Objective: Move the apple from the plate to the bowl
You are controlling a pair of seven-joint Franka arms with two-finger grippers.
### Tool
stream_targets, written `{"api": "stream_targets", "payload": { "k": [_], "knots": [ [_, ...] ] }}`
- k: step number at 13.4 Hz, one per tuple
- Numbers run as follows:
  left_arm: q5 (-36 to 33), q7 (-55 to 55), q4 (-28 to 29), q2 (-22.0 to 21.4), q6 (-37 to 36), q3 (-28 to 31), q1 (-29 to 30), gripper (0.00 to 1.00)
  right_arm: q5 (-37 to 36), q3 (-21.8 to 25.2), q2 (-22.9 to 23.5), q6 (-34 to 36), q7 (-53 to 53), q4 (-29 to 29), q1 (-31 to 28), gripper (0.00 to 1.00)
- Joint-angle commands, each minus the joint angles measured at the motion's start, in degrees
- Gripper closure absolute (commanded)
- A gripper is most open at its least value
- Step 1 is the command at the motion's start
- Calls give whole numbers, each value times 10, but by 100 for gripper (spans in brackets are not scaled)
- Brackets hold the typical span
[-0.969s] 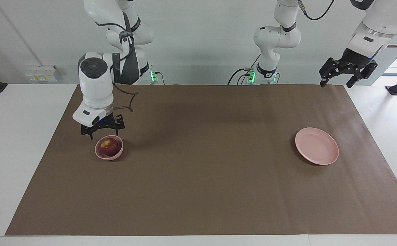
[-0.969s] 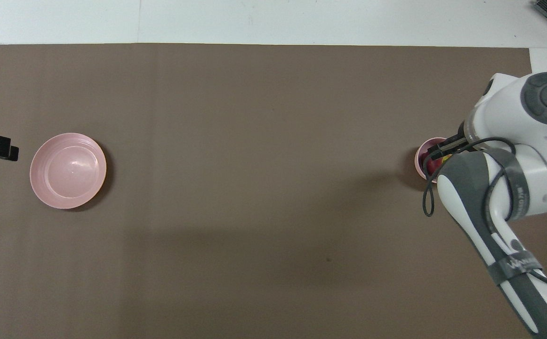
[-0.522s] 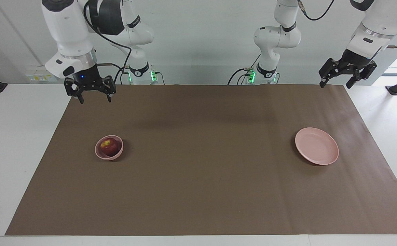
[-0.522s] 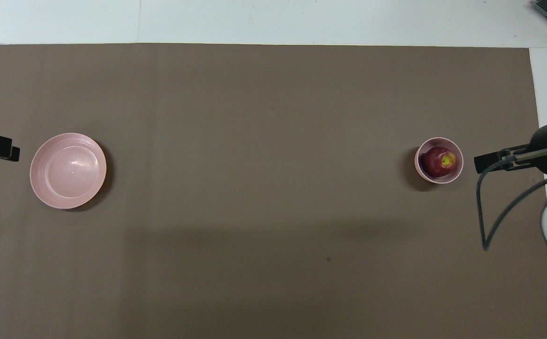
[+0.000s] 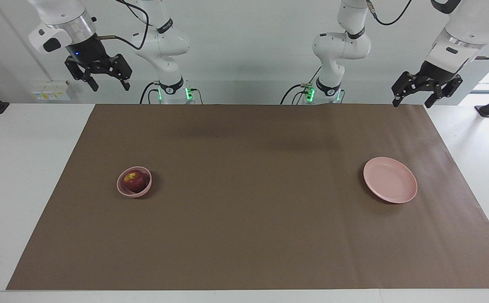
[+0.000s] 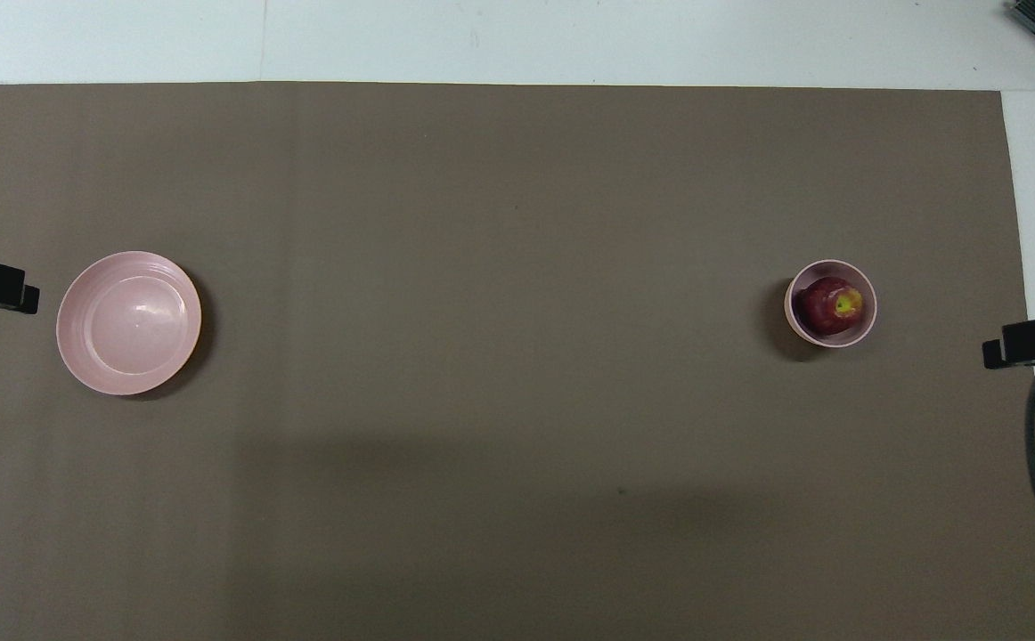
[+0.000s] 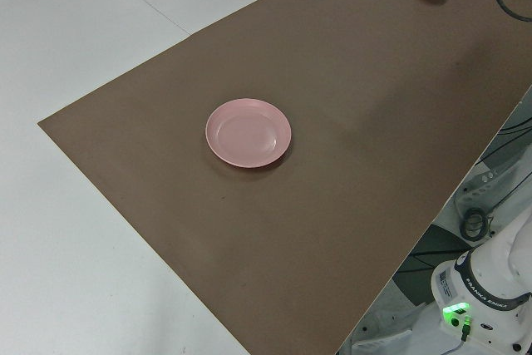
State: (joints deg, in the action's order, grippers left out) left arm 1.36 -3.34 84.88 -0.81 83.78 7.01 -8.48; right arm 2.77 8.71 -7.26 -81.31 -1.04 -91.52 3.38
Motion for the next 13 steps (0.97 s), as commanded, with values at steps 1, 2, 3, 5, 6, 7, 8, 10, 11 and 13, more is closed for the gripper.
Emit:
{"api": "stream_targets", "payload": {
  "k": [1, 2, 3, 5, 6, 7, 8, 10, 11, 13],
  "knots": [
    [6, -3, 3, -4, -9, 1, 4, 0, -10, 0, -18, -2, 43, -27, -38, 0],
    [6, -3, 4, -4, -9, 1, 5, 0, -27, -2, -12, -3, 72, -18, -38, 0],
    [6, -3, 4, -5, -9, 1, 5, 0, -42, -7, 5, 10, 78, 13, -34, 0],
    [6, -2, 4, -4, -9, 1, 5, 0, -37, -10, 39, 51, 76, 69, -30, 0],
    [6, -2, 5, -4, -9, 1, 5, 0, -36, -10, 39, 32, 76, 67, -30, 0],
    [6, -2, 5, -5, -9, 1, 5, 0, -37, -11, 35, 10, 83, 59, -29, 0],
    [6, -2, 5, -5, -9, 1, 4, 0, -39, -11, 35, 5, 85, 57, -28, 0],
    [6, -2, 6, -5, -9, 1, 4, 0, -44, -12, 35, -2, 91, 57, -28, 0],
    [6, -2, 6, -7, -9, 1, 4, 0, -44, -15, 37, -17, 107, 57, -28, 0],
    [6, -2, 6, -8, -9, 1, 4, 0, -43, -15, 40, -22, 124, 60, -28, 0]
  ]
}}
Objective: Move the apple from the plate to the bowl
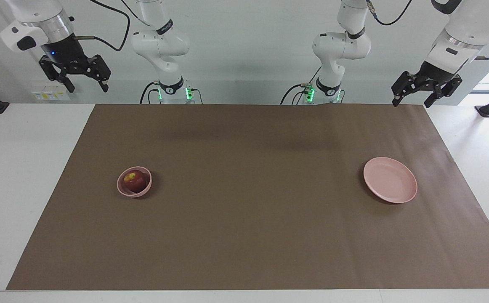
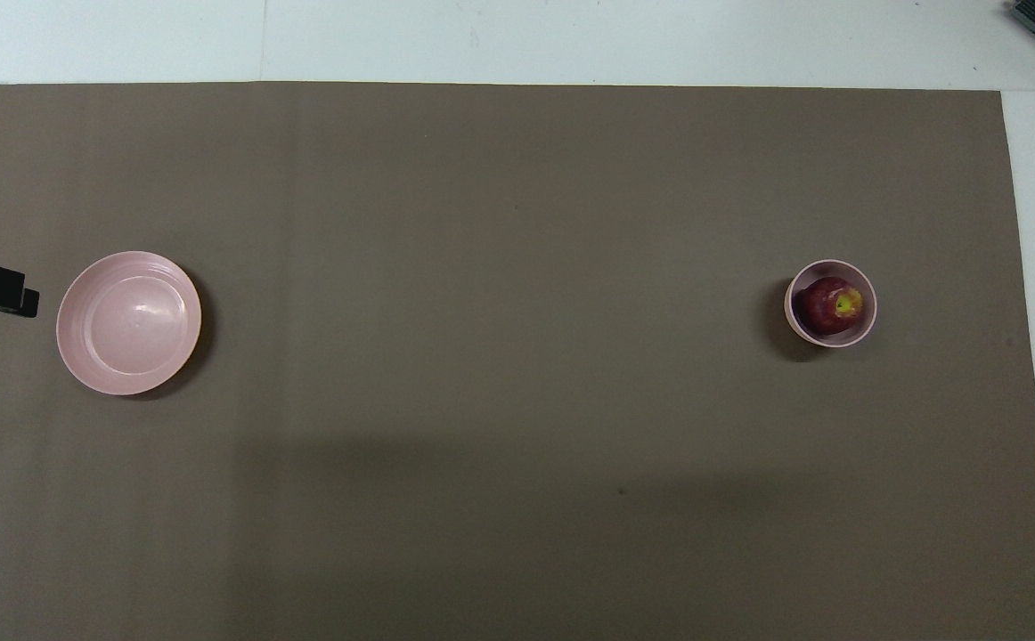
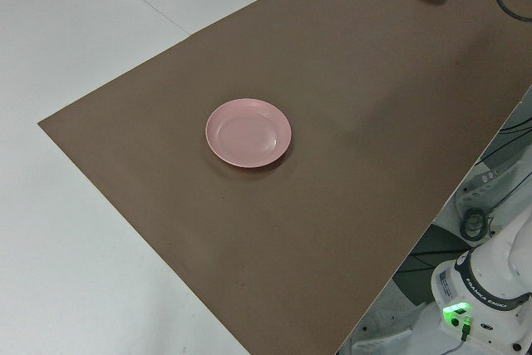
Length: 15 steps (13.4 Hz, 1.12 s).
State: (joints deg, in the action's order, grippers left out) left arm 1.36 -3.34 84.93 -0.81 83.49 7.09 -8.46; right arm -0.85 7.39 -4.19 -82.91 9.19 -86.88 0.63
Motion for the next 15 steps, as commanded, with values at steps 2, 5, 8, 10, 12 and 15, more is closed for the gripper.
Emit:
{"api": "stream_targets", "payload": {
  "k": [2, 5, 8, 10, 12, 15],
  "knots": [
    [6, -2, 7, -8, -7, 0, 5, 0, -2, -3, 12, -2, 11, 17, 9, 0],
    [6, -2, 7, -8, -8, 0, 16, 0, 22, -2, 16, 3, -22, 26, 16, 0],
    [6, -1, 8, -9, -9, 0, 17, 0, 12, -2, 16, -4, -21, 23, 17, 0],
    [6, -1, 8, -9, -10, 0, 15, 0, 12, -1, 13, -1, -21, 20, 16, 0],
    [6, -2, 8, -9, -12, 0, 15, 0, 12, -1, 14, 2, -21, 21, 15, 0],
    [6, -3, 9, -10, -28, -1, 15, 0, 12, -1, 11, 6, -25, 19, 15, 0]
  ]
}}
